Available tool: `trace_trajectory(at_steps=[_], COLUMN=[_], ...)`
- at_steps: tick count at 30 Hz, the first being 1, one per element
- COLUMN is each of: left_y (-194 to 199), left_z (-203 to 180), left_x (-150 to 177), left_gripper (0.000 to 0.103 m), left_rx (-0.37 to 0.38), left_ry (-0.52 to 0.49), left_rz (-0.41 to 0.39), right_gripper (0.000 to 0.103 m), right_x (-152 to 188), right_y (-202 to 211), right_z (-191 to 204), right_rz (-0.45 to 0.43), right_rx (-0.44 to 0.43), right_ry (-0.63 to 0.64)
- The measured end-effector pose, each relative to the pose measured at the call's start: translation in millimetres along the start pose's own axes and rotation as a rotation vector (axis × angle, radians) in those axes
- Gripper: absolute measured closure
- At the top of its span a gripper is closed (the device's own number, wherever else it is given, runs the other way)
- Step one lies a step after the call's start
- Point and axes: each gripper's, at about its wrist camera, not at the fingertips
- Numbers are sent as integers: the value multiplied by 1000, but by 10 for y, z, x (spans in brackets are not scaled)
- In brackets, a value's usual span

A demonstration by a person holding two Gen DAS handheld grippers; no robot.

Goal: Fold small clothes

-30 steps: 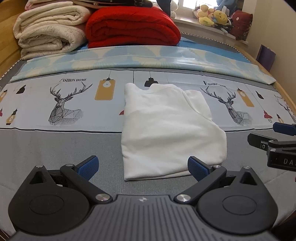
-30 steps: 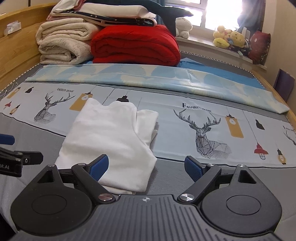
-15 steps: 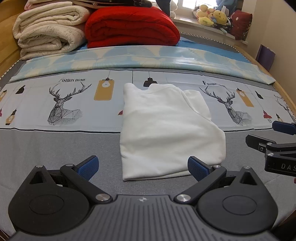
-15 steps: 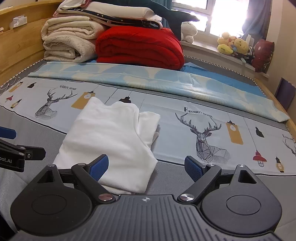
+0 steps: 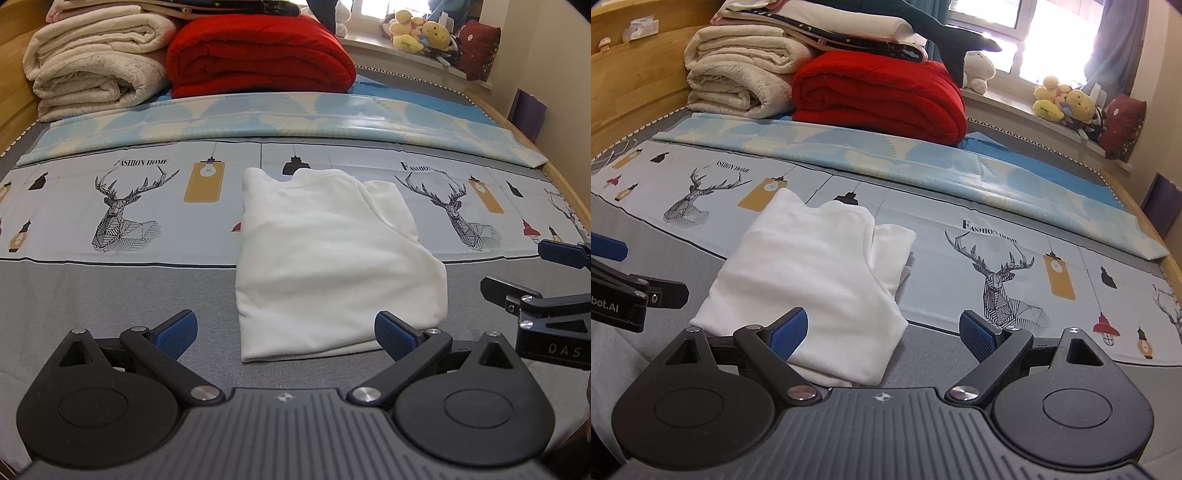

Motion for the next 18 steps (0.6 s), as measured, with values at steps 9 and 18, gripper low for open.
trace_trajectory(at_steps=[9,18], left_y=[-5,-11], left_z=[-21,-21], left_x=[2,2], left_gripper=[1,1], left_rx=[3,4], left_ry=[-2,-1], left_rz=[1,5], right_gripper=[13,13], right_x=[5,7], right_y=[9,18], right_z=[72,105], right_rz=[-11,-13], right_rx=[11,13], right_ry=[52,66])
Point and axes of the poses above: each gripper's, at about its wrist camera, not at the fingertips, and y roughly against the way its jaws point, z to its left, x to its underside, and after that the axes turned 1 degree about y, right-handed
